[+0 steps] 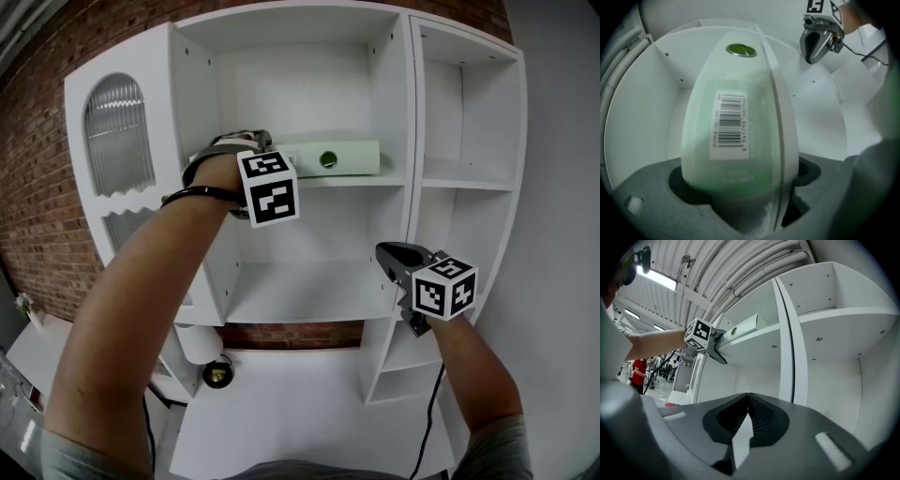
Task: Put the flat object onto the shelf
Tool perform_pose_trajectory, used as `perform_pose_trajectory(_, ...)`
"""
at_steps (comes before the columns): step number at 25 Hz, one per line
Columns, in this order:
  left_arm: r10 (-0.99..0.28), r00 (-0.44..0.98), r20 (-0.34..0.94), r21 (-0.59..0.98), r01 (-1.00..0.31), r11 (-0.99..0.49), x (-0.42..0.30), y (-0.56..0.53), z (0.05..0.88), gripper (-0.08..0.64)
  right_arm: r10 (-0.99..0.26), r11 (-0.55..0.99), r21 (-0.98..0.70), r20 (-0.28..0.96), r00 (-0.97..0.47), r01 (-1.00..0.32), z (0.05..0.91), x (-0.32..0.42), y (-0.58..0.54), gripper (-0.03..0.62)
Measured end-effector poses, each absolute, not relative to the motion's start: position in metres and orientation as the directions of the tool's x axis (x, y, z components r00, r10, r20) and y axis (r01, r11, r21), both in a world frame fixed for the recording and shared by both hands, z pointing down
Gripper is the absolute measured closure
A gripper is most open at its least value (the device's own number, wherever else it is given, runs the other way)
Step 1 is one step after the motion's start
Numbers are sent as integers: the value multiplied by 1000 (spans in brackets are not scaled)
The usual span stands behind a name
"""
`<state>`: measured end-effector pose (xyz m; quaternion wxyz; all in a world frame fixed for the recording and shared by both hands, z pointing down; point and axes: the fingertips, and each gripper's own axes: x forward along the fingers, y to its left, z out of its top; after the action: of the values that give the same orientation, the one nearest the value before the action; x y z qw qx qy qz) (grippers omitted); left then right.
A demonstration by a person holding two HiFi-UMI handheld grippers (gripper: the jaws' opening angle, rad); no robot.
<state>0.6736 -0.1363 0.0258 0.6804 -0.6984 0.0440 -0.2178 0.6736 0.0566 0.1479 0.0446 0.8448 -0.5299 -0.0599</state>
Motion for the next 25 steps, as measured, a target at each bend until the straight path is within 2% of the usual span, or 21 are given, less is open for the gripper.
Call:
perform_pose_trajectory(6,-342,907,247,-969,238,-69,671,-135,28,16,-907,-421,138,-62,417,-896,146,668,58,580)
perform_pose_trajectory(12,-303,936,181,-982,156,-105,654,-134,16,-12,-917,-399,141,-68,393,-906,142,657,57,580)
perform_pose_trajectory(22,-143,975,168,-966,134,-223,567,-97,12,-8,-945,-326,158,-71,319,-932,136,617,26,580)
perform_pose_trajectory(25,-129,977,168,-959,132,-250,539,-107,23,48,-952,-305,162,-68,297,-939,135,599,9,580)
